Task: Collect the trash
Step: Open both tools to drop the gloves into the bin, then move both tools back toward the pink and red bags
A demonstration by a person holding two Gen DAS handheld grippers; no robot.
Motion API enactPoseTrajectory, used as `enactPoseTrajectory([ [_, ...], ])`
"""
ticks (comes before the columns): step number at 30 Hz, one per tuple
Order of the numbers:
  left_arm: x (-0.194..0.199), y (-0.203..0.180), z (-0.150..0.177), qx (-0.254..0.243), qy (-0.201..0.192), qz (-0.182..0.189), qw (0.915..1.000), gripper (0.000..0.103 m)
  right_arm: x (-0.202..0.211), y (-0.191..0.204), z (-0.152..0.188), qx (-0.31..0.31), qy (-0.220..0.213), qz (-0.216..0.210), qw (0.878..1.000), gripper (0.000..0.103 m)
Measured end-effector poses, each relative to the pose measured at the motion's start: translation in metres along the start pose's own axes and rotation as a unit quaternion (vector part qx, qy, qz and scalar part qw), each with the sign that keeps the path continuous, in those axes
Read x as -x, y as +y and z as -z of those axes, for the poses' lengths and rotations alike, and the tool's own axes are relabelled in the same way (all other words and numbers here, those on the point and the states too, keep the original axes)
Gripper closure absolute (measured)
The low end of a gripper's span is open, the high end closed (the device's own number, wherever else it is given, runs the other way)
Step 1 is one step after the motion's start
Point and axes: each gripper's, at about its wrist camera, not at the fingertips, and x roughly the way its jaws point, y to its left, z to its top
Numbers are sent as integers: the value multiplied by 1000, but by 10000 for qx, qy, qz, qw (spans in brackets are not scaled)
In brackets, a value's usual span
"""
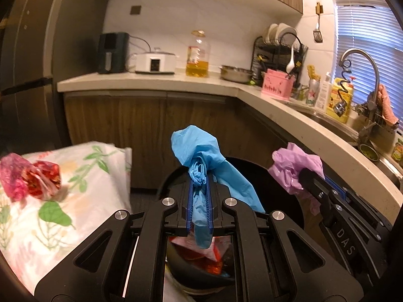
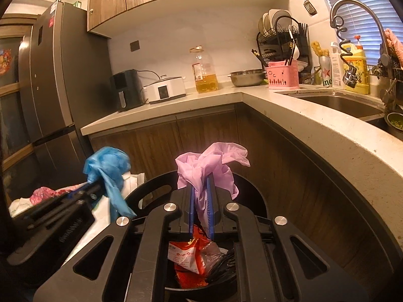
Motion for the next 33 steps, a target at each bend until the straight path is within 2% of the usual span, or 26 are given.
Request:
enactPoseTrajectory([
  [2, -6, -1, 3, -32, 70, 42, 10000, 94, -1, -3, 0, -25, -5, 24, 10000, 78],
  [5, -13, -1, 9, -86, 223, 129, 9996, 88, -2, -8, 1, -70, 16, 76, 9999, 75],
  [8, -17, 0, 15, -91, 271, 116, 9995, 68, -1, -12, 1, -132, 13, 111, 9998, 71],
  [9, -18, 0, 15, -79, 278, 119, 9995, 56, 0, -13, 1, -150, 0, 134, 9998, 70],
  [10, -18, 1, 16, -69, 283, 105, 9995, 50, 1, -13, 1, -158, -9, 148, 9998, 69],
  [13, -17, 4, 19, -63, 308, 8, 9995, 44, 3, -14, 1, -174, -18, 153, 9997, 64],
  [16, -13, 14, 24, 41, 324, -127, 9994, 32, 6, -12, 2, -183, -43, 154, 9997, 57],
  [19, -1, 27, 30, 237, 287, -269, 9989, 25, 9, -9, 3, -179, -47, 117, 9998, 51],
  [25, 39, 61, 43, 489, 64, -1004, 9937, 15, 15, 10, 9, -95, -25, -124, 9999, 38],
  [31, 82, 116, 56, 868, -176, -1886, 9780, 12, 13, 45, 16, 137, 60, -505, 9986, 35],
  [33, 92, 134, 57, 1022, -211, -2060, 9730, 12, 10, 62, 20, 234, 126, -680, 9973, 35],
])
